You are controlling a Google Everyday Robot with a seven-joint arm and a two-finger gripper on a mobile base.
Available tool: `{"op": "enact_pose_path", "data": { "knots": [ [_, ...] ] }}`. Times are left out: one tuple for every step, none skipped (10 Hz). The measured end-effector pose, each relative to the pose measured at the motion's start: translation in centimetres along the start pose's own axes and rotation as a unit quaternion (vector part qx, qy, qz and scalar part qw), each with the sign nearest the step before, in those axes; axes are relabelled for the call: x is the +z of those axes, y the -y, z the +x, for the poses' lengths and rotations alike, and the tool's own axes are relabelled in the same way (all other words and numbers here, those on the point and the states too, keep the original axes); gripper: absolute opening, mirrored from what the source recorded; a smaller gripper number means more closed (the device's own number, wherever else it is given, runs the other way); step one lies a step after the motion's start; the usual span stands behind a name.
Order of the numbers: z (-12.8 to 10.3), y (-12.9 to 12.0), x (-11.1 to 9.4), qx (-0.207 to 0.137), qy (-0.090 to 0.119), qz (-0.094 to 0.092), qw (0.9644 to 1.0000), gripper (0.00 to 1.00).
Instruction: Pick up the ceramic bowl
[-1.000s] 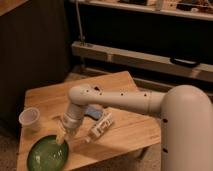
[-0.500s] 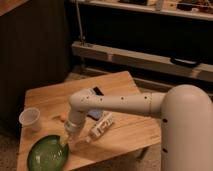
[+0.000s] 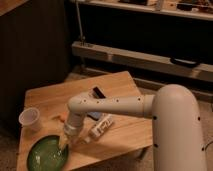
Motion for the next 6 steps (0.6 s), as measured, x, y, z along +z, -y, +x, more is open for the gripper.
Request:
{"op": "enact_pose_path", "data": {
  "knots": [
    [0.3, 0.2, 0.6, -0.001, 0.006, 0.003, 1.0, 0.54],
    [0.6, 0.5, 1.4, -0.001, 0.014, 0.008, 0.9999, 0.51],
    [1.0, 0.7, 2.1, 0.002, 0.021, 0.015, 0.9997, 0.42],
    [1.4, 0.9, 2.6, 0.004, 0.027, 0.02, 0.9994, 0.34],
    [1.7, 1.2, 3.1, 0.008, 0.032, 0.022, 0.9992, 0.24],
    [2.1, 1.5, 3.0, 0.017, 0.034, 0.022, 0.999, 0.11]
  ]
}}
